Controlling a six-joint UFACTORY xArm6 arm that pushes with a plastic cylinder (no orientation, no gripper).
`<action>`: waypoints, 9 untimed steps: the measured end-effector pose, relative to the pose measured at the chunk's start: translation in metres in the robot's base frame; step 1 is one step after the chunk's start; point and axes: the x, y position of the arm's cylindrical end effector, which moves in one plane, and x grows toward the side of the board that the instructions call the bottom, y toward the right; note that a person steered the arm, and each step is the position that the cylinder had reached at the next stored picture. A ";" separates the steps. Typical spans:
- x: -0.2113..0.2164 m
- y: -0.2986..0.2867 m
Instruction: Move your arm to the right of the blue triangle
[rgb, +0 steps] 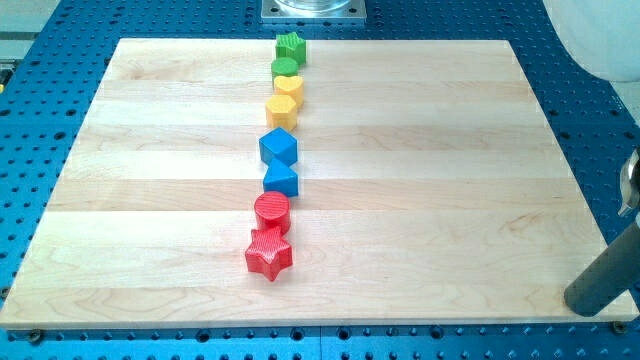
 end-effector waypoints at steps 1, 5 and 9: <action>-0.001 0.000; -0.031 -0.024; -0.152 -0.142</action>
